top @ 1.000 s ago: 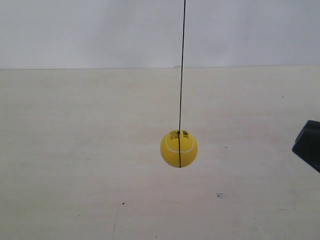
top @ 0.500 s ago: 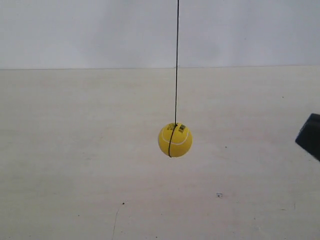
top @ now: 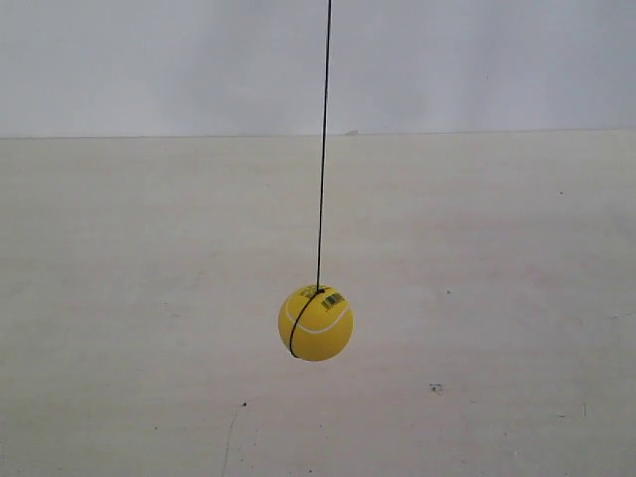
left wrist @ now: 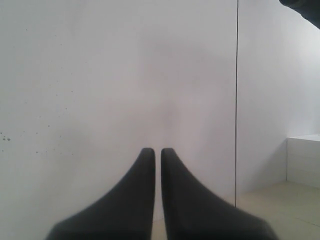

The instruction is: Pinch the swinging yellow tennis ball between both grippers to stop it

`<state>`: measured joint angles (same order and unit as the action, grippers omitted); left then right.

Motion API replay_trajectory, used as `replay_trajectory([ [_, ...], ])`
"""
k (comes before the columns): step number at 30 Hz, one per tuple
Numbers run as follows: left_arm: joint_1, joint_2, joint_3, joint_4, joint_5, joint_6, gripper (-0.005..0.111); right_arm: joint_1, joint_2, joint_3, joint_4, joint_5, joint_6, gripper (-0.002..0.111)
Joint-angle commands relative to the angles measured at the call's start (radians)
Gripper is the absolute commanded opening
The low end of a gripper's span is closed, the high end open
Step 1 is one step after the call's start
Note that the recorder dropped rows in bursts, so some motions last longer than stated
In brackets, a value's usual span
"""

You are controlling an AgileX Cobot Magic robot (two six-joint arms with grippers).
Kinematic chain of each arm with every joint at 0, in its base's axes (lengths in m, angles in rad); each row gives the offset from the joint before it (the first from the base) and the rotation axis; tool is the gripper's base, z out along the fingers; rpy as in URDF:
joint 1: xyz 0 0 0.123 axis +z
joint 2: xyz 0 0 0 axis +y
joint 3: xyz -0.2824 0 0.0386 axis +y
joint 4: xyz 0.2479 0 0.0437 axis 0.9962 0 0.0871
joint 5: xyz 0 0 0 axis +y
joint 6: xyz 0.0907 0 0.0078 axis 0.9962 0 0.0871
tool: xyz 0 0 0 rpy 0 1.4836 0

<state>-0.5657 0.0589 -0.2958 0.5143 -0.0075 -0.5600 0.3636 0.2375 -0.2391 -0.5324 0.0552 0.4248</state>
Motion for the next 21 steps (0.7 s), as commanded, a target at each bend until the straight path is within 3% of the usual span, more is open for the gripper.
replay_trajectory([
  [1,-0.004,-0.005,0.006,-0.01,0.001,-0.009,0.005,-0.158,-0.038,0.043,0.222,0.006,-0.235,0.0],
  [9,-0.004,-0.005,0.006,-0.01,0.001,-0.009,0.005,-0.407,-0.078,0.239,0.382,-0.18,-0.3,0.0],
  [16,-0.004,-0.005,0.006,-0.01,0.001,-0.009,0.005,-0.436,-0.077,0.239,0.444,-0.101,-0.363,0.0],
  [21,-0.004,-0.005,0.006,-0.01,0.001,-0.009,0.005,-0.436,-0.077,0.239,0.445,0.104,-0.397,0.0],
])
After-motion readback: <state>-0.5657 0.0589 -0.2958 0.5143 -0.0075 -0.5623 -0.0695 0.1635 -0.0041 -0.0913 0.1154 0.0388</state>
